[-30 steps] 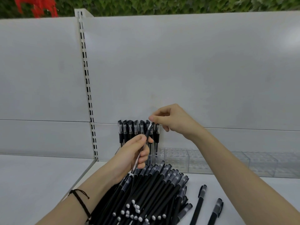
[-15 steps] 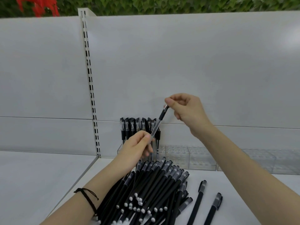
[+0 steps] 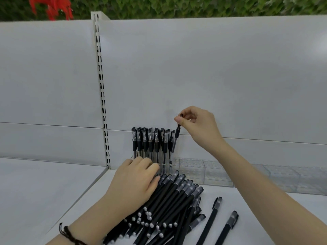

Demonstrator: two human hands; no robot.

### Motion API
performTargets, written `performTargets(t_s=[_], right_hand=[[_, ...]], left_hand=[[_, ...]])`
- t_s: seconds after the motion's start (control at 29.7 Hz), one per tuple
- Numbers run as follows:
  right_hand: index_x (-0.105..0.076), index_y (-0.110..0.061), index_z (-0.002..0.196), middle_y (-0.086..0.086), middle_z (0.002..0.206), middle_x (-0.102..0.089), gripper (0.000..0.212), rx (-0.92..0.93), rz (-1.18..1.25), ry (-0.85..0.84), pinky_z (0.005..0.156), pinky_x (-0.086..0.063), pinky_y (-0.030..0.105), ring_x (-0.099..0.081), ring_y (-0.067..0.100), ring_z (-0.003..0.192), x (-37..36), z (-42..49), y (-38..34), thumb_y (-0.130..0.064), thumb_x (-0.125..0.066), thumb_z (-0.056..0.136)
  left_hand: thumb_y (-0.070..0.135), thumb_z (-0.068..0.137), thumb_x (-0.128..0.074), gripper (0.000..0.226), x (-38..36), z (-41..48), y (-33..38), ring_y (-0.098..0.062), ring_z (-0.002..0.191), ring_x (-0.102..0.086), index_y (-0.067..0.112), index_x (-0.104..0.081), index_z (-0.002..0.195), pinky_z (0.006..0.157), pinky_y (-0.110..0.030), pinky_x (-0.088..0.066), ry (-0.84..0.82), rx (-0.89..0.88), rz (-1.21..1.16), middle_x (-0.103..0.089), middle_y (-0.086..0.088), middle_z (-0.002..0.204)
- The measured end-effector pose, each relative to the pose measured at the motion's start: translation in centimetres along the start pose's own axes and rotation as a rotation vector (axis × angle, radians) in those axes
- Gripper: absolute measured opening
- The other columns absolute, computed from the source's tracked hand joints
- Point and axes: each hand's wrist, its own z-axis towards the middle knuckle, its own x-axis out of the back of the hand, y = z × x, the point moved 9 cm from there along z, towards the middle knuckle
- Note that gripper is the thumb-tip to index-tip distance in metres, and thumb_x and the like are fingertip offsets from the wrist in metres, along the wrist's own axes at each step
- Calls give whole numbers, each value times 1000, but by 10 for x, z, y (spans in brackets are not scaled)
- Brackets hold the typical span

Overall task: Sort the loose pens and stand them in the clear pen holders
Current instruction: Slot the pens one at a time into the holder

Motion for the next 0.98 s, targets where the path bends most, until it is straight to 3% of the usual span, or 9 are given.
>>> performTargets(t_s=[0.2, 0.37, 0.54, 0.74, 0.98], right_hand=[[-68, -17, 91, -4, 84, -68, 22, -18, -180, -149, 67, -42, 20, -60, 6, 77, -25, -12, 9, -36, -73, 83], [-63, -14, 86, 0, 85, -68, 42, -23, -554, -369, 73, -53, 39, -61, 19, 81, -58, -41, 24, -56, -66, 81], [-64, -18, 93, -3, 92, -68, 36, -36, -686, -357, 75, -51, 34, -61, 18, 88, -35, -62, 29, -51, -50, 93], [-53, -23, 128, -3, 127, -55, 39, 83, -934, -472, 94, -38, 33, -49, 19, 117, 9, -103, 38, -45, -42, 98], [-46, -29, 135, -7, 130, -52, 42, 25, -957, -477, 94, -37, 31, -49, 18, 116, 77, -142, 67, -47, -42, 96]], left_hand=[[40, 89, -40, 31, 7, 11, 13, -18, 96, -62, 26, -66, 99, 76, -36, -50, 34, -6, 27, -66, 6, 104], [41, 90, -35, 35, 2, 9, 6, -18, 91, -62, 26, -67, 98, 76, -36, -48, -22, 24, 40, -67, 8, 96], [45, 89, -35, 38, 4, 6, 0, -17, 84, -64, 27, -67, 97, 76, -37, -49, -63, 53, 14, -67, 11, 85], [46, 87, -38, 36, 23, 11, 24, -15, 83, -64, 28, -68, 94, 75, -36, -48, -43, -7, -11, -66, 13, 83], [41, 85, -38, 34, 38, 27, 95, -19, 75, -63, 25, -69, 88, 69, -36, -49, -48, -77, 2, -67, 9, 77]])
